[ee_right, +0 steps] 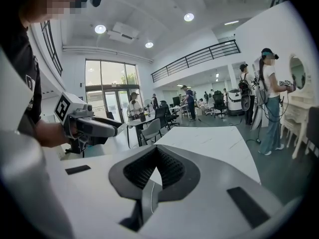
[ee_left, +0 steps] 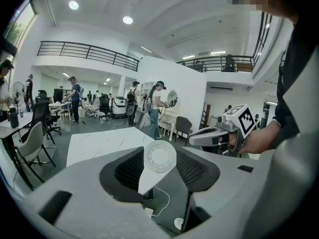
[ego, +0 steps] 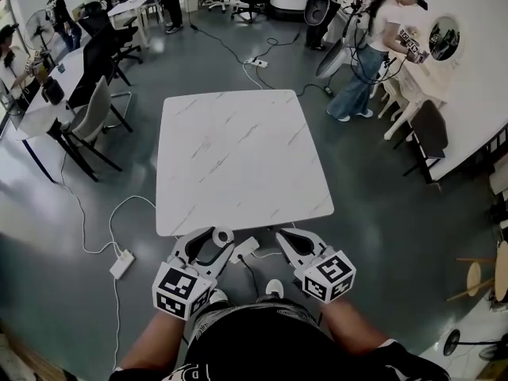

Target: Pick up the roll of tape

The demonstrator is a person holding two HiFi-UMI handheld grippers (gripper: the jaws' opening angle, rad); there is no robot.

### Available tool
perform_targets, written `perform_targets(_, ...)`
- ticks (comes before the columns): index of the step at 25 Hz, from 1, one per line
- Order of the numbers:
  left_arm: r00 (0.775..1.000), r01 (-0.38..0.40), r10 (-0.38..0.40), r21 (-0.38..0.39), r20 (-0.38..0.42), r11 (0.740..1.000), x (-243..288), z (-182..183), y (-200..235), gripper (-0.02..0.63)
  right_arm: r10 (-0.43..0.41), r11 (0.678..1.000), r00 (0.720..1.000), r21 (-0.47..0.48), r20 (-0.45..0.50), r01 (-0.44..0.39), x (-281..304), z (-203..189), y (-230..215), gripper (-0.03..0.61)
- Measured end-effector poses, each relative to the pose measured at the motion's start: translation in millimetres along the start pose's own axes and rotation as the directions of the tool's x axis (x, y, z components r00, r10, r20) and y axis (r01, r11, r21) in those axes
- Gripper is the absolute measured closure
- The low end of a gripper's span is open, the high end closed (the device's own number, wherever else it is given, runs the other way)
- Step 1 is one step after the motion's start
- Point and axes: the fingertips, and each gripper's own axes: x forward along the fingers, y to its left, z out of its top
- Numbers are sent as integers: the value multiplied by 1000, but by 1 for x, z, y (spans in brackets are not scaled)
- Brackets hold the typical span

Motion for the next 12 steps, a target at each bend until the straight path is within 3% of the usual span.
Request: perform_targets(12, 1000, 12, -12, 15, -2, 1000, 0, 0, -4, 403, 26, 1000, 1000, -16, -15, -26, 2, 2, 12, 574)
